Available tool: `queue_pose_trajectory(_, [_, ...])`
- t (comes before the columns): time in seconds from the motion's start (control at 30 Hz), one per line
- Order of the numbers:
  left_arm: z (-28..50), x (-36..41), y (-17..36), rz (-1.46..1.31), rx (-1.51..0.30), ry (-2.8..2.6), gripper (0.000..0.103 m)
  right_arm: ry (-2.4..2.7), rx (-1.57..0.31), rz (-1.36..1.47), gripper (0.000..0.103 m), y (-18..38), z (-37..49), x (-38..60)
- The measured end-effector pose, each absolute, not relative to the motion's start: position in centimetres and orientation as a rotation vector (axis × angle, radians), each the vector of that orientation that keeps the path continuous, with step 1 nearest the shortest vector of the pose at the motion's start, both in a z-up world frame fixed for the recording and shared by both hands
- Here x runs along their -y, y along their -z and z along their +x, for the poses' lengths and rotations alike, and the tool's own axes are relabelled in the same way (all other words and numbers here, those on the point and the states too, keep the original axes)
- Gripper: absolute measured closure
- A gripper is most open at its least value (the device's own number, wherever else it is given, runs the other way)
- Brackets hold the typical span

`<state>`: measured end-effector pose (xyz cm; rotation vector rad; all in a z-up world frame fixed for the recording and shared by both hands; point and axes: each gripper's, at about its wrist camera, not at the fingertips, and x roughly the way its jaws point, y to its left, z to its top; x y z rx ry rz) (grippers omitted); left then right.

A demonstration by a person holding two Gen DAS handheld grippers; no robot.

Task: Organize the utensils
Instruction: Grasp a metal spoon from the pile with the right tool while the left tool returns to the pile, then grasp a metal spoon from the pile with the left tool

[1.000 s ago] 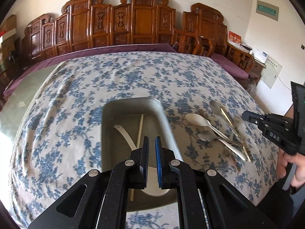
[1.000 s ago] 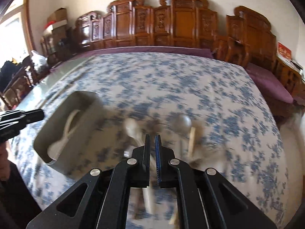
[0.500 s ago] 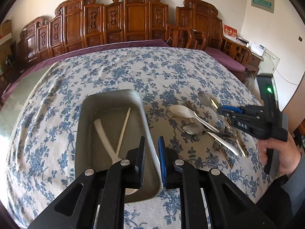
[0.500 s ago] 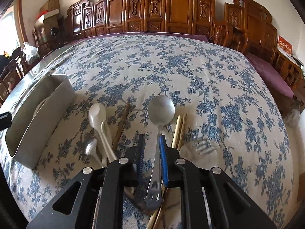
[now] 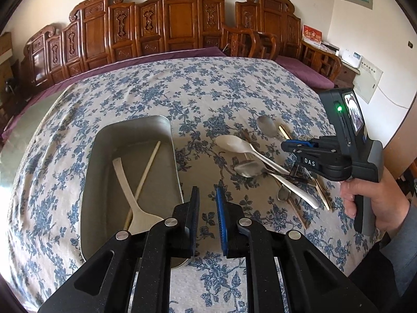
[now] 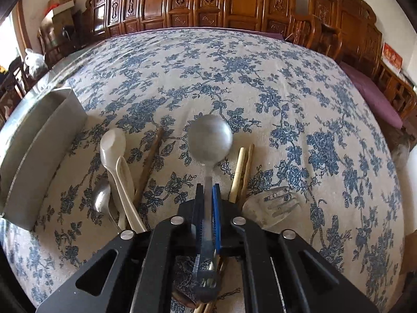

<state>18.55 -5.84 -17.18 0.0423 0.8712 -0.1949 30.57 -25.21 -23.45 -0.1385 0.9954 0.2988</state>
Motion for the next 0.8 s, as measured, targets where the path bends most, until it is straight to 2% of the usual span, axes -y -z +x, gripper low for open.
queue_pose_trajectory(0.37, [20.4,9.4,18.5,0.005,-0.931,0.216,0.088,-0.277,-0.883,0.005,0.096,19.9,29.8,30.0])
queue_pose_trajectory(0.43, [20.9,10.4,18.8,0.007,-0.939,0.218,0.081,-0.263,-0.878,0.017,0.096,19.7,29.7,31.0])
queue_pose_trajectory(0.8, [23.6,14.2,21.8,-0.09,-1.04,0.225,0.08,-0.258,-0.86,0.061,0.095,19.3,29.4,33.2])
